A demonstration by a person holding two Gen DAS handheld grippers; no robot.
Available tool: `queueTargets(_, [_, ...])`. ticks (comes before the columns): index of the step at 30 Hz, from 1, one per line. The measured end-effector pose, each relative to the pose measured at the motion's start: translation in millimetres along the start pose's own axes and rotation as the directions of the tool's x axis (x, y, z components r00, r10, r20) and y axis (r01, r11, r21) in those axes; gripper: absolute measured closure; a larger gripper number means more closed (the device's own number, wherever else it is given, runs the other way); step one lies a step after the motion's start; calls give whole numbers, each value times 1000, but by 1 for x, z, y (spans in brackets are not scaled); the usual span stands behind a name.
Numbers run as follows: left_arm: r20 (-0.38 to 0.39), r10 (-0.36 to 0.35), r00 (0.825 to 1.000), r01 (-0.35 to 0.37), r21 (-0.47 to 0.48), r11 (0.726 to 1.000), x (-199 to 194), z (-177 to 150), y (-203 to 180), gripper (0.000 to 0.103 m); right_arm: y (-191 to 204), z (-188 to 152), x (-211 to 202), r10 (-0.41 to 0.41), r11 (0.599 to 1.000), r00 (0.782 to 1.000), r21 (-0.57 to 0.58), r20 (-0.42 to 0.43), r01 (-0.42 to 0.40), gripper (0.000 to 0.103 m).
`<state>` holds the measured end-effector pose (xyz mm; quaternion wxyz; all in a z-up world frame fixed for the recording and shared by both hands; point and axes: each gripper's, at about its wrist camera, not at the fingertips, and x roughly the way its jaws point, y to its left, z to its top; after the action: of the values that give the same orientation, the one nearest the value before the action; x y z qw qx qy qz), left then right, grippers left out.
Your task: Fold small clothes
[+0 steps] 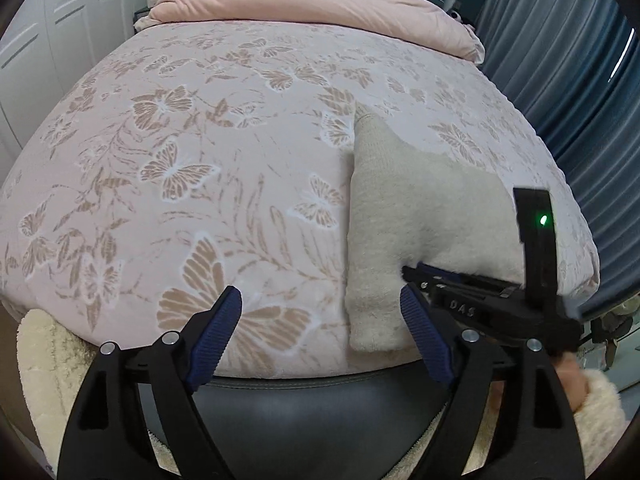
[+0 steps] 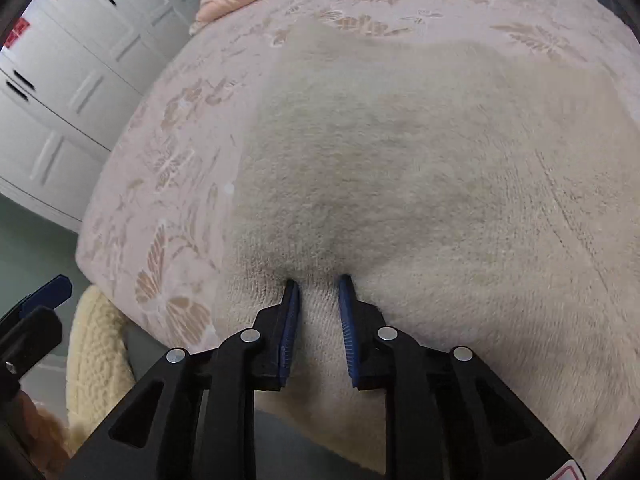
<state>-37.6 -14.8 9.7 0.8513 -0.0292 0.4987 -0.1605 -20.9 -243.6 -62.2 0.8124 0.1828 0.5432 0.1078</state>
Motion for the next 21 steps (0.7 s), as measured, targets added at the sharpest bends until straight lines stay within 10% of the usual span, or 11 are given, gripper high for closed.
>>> queueTargets(4, [3, -1, 1000, 1, -25, 1000, 0, 0, 9, 21, 3, 1, -60, -69, 998, 989, 7, 131, 69, 89])
queueTargets(7, [-35, -31, 999, 30, -36, 999, 14, -2, 3, 20, -25, -12, -28, -186, 982, 983, -13, 5, 186, 90])
queueTargets(11, [-71, -76, 995, 78, 27, 997, 24, 0, -26, 20, -51, -19, -67, -99, 986, 991, 145, 86, 86, 92])
queueTargets(14, [-57, -68, 996, 74, 113, 991, 22, -2, -47, 15, -68, -18, -112, -200, 966, 954, 210, 224, 153, 73])
queueTargets(17, [-49, -58, 997, 64, 151, 986, 27, -5, -59, 13, -105, -11, -104, -258, 939, 954, 272, 151, 211, 48])
queueTargets(18, [-68, -57, 996, 67, 157, 985, 32, -6, -62, 13, -114, -10, -94, -257, 938, 959, 270, 123, 217, 52])
queueTargets(20, [-90, -57, 994, 72, 161, 984, 36, -7, -67, 13, -119, -8, -80, -222, 953, 970, 234, 101, 194, 94])
queueTargets(21, [-87, -55, 995, 69, 172, 983, 35, -7, -69, 13, -116, -7, -87, -222, 956, 967, 224, 124, 191, 94])
